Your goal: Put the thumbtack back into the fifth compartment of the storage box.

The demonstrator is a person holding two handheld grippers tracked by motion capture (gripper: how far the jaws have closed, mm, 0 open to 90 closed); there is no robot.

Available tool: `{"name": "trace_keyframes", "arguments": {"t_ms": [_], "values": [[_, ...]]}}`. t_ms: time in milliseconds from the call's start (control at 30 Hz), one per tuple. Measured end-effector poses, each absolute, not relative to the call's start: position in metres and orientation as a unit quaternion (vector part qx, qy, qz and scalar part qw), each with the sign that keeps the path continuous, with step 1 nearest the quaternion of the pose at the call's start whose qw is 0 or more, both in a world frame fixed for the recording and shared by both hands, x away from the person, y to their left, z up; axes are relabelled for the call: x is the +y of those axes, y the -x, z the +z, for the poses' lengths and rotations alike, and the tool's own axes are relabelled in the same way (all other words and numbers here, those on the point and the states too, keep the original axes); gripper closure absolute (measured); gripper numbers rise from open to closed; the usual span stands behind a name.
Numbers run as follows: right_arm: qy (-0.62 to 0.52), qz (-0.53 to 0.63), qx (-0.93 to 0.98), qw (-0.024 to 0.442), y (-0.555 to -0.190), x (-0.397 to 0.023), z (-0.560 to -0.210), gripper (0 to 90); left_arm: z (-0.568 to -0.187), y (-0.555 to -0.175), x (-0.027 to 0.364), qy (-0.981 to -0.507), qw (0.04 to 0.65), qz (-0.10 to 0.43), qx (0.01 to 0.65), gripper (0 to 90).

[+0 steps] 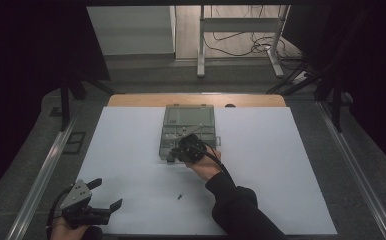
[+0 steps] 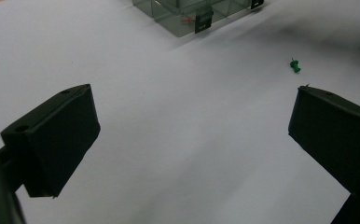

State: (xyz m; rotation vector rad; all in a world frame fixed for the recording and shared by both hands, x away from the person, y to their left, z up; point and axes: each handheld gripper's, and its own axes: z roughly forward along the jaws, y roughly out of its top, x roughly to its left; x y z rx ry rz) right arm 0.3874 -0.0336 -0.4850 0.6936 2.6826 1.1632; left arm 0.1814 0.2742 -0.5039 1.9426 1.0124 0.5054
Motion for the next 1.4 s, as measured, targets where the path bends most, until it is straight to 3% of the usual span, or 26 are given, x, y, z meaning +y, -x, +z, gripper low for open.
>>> {"name": "trace_keyframes", "arguments": {"t_ms": [667, 1000, 1233, 1400], "values": [[-0.235, 0.368, 0.895, 0.086, -0.406, -0.013, -0.491, 81.5, -0.504, -0.181, 0.273, -0.784, 0.428, 0.203, 0.400, 2.1], [-0.243, 0.363, 0.897, 0.071, -0.405, -0.015, -0.488, 69.7, -0.504, -0.181, 0.272, -0.784, 0.428, 0.205, 0.401, 2.1], [-0.227, 0.355, 0.904, 0.070, -0.391, -0.020, -0.478, 52.3, -0.504, -0.181, 0.272, -0.784, 0.427, 0.206, 0.400, 2.1], [-0.219, 0.353, 0.906, 0.076, -0.382, -0.025, -0.474, 46.2, -0.504, -0.181, 0.272, -0.785, 0.426, 0.206, 0.400, 2.1]]}}
